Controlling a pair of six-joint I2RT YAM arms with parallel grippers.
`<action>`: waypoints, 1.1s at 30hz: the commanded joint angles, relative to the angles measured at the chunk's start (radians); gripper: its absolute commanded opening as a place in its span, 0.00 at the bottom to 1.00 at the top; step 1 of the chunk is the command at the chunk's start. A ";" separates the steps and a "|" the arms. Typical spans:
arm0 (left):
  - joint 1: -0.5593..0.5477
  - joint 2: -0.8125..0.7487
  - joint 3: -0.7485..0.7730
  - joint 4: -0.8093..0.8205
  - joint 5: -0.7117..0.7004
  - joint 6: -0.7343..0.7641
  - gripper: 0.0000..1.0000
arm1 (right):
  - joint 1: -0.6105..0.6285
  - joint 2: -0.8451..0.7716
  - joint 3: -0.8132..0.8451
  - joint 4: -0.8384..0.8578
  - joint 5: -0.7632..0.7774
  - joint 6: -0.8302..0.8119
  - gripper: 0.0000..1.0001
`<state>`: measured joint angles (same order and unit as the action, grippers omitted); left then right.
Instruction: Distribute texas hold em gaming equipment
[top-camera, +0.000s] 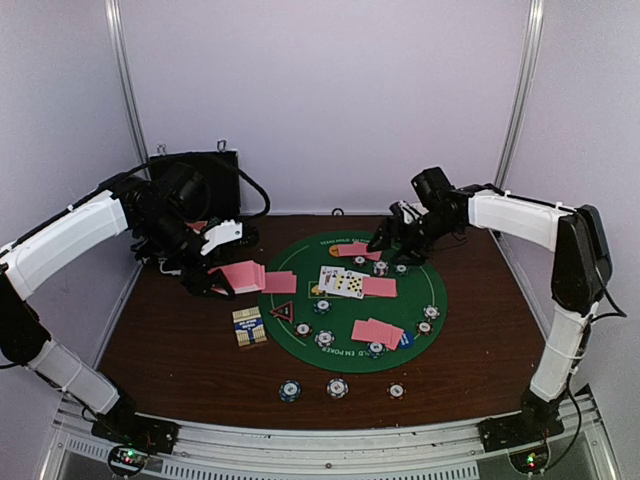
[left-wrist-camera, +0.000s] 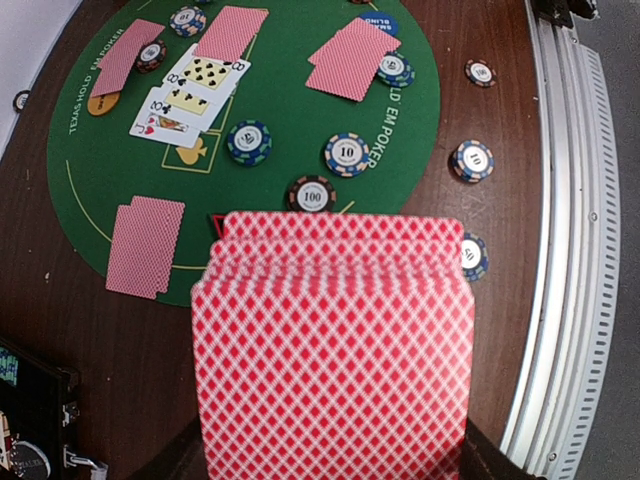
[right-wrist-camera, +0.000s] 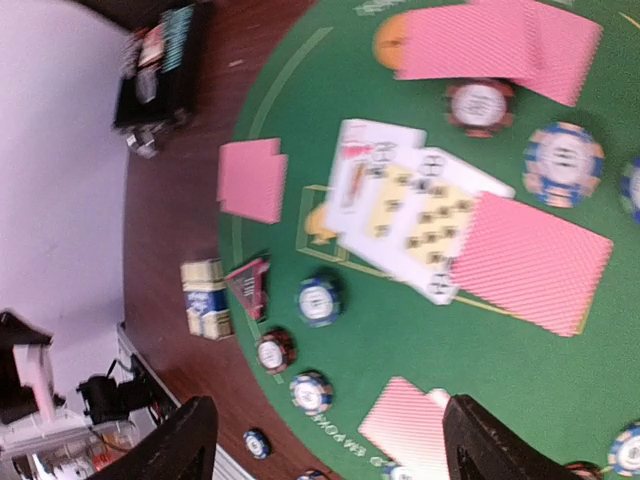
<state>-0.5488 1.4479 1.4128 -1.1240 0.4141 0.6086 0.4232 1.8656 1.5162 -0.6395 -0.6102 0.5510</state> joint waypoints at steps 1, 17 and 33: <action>0.006 0.002 0.003 0.028 0.029 0.003 0.00 | 0.180 -0.060 0.035 0.149 -0.067 0.135 0.83; 0.006 -0.004 0.003 0.030 0.036 0.009 0.00 | 0.466 0.108 0.087 0.635 -0.235 0.495 0.87; 0.006 -0.004 -0.003 0.030 0.042 0.013 0.00 | 0.514 0.244 0.190 0.732 -0.286 0.586 0.86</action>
<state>-0.5488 1.4479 1.4128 -1.1236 0.4274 0.6090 0.9257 2.0727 1.6611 0.0471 -0.8658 1.1088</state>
